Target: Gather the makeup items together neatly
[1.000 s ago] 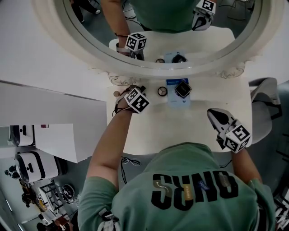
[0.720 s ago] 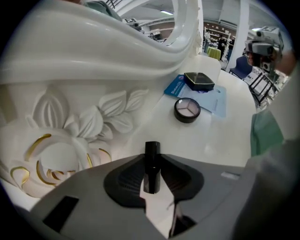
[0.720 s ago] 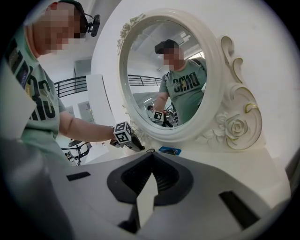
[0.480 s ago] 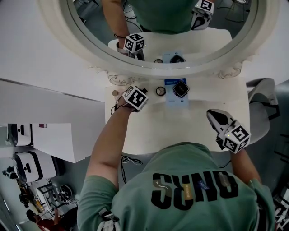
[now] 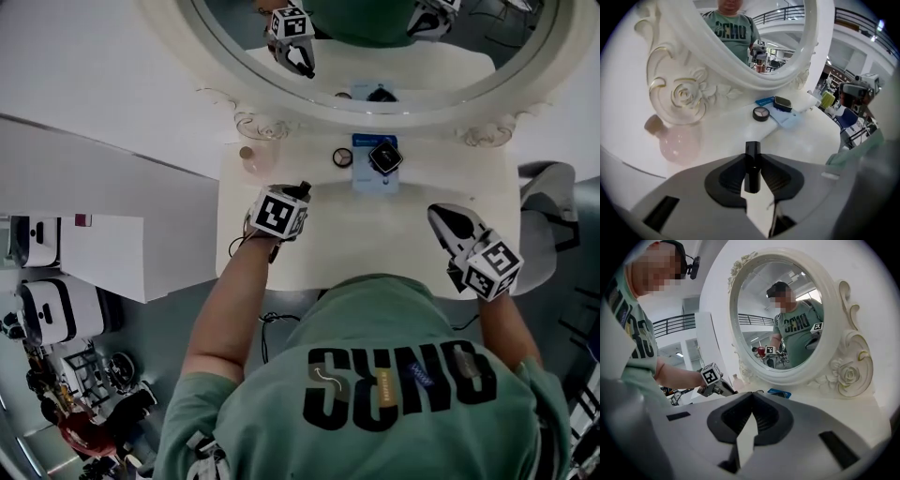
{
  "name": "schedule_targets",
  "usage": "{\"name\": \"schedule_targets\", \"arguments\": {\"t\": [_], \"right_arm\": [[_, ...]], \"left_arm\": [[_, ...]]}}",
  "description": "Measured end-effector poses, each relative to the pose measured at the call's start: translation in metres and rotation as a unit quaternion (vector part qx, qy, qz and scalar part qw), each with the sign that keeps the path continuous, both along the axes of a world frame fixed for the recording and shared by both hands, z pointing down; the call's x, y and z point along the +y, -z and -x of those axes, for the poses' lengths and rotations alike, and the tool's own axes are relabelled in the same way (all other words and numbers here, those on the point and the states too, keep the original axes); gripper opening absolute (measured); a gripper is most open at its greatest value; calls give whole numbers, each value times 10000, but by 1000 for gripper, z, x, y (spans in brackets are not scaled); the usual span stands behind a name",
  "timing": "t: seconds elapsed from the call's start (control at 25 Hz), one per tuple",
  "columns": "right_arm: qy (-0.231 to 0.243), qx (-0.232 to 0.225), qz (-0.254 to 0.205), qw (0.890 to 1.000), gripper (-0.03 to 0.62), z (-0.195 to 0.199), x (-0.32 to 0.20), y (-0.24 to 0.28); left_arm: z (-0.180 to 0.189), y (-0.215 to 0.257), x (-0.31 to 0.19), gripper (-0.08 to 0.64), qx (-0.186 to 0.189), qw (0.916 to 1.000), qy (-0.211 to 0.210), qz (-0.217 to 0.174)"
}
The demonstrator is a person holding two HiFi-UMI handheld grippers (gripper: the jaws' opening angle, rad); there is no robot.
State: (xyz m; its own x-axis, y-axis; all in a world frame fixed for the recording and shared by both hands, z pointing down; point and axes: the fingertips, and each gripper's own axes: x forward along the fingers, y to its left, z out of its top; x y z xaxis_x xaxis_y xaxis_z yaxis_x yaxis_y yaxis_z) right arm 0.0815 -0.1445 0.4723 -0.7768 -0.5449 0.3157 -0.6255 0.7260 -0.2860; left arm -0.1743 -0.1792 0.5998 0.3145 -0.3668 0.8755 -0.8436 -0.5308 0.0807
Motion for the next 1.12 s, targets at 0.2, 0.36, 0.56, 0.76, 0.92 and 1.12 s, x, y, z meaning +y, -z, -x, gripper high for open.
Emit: {"name": "schedule_targets", "arguments": {"t": [0.2, 0.36, 0.56, 0.76, 0.92, 1.12], "right_arm": [[355, 91, 24, 9993, -6, 19, 7, -4], [486, 205, 93, 9986, -6, 27, 11, -11], [566, 315, 187, 9977, -6, 31, 18, -19], [537, 374, 219, 9976, -6, 29, 23, -20], [469, 391, 250, 9978, -6, 27, 26, -20], [459, 393, 227, 9979, -6, 26, 29, -19]], "left_arm": [[20, -38, 48, 101, 181, 9955, 931, 44], [37, -68, 68, 103, 313, 9849, 1701, 79], [57, -95, 78, 103, 235, 9721, 2330, 85], [62, -108, 77, 103, 314, 9648, 2602, 193], [64, -113, 73, 104, 348, 9596, 2781, 242], [66, -115, 73, 104, 404, 9547, 2938, 259]]}}
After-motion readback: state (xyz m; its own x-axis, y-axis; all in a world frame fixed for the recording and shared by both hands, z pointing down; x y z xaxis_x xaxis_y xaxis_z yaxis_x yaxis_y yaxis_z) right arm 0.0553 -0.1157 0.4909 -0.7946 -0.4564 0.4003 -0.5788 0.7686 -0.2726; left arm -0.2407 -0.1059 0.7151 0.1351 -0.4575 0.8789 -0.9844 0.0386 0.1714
